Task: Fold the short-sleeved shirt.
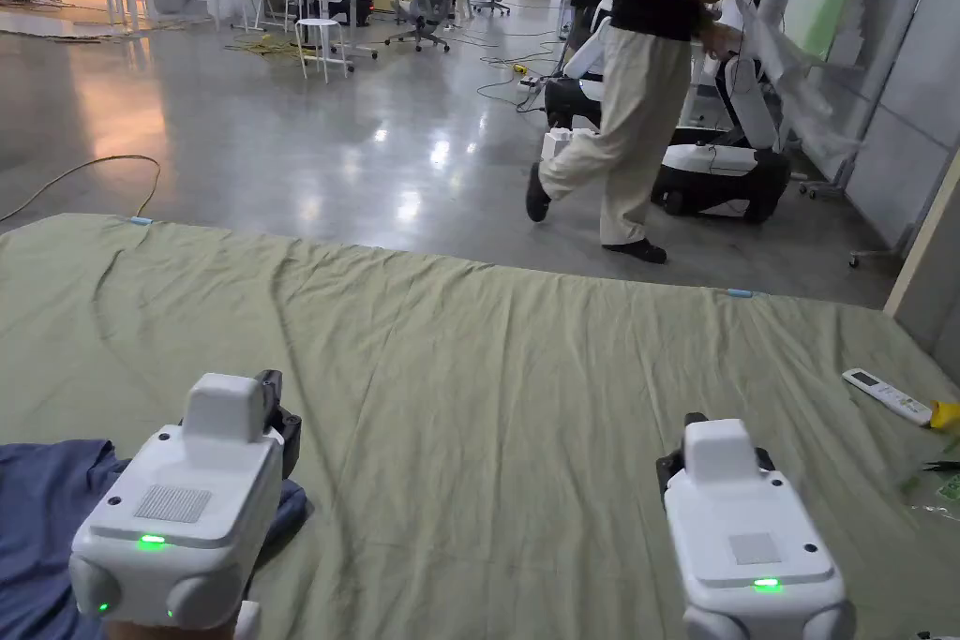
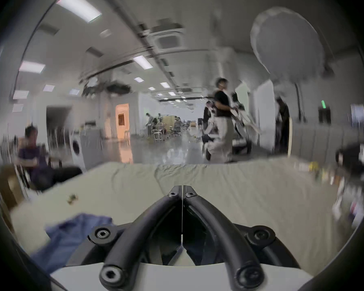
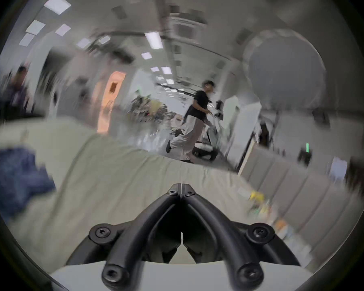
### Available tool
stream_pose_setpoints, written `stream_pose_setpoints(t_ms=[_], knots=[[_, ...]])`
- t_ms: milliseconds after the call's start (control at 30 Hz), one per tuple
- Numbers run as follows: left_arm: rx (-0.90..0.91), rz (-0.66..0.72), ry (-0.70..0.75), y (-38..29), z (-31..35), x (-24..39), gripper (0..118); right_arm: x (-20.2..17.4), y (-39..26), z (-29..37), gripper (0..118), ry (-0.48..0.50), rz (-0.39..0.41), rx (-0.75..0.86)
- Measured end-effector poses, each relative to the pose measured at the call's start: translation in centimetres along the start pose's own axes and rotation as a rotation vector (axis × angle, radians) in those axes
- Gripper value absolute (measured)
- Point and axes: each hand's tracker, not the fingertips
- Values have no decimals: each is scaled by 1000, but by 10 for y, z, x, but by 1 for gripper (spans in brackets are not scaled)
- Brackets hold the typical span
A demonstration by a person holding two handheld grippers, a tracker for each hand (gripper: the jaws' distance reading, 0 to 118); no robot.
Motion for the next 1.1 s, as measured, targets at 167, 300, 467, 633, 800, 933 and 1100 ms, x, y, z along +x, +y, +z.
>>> stream_pose_setpoints(t_ms=[167,300,467,633,800,933,1100], knots=[[23,160,-17,-4,3,-5,0,8,-11,-5,0,-32,-321,-48],[22,123,-34,-2,3,0,0,5,-5,-4,0,-14,-306,-35],[-27,35,-21,-1,1,2,0,1,-6,-5,0,1,-278,-37],[-119,18,-4,-5,5,-23,0,-7,-9,-5,0,23,-278,-58],[-297,5,22,-10,10,-83,0,-18,-13,-6,0,49,-235,-58],[-448,75,83,-29,12,-148,0,-28,-18,-9,0,66,-239,-76],[-643,111,149,-61,14,-213,1,-45,-26,-13,0,129,-242,-145]])
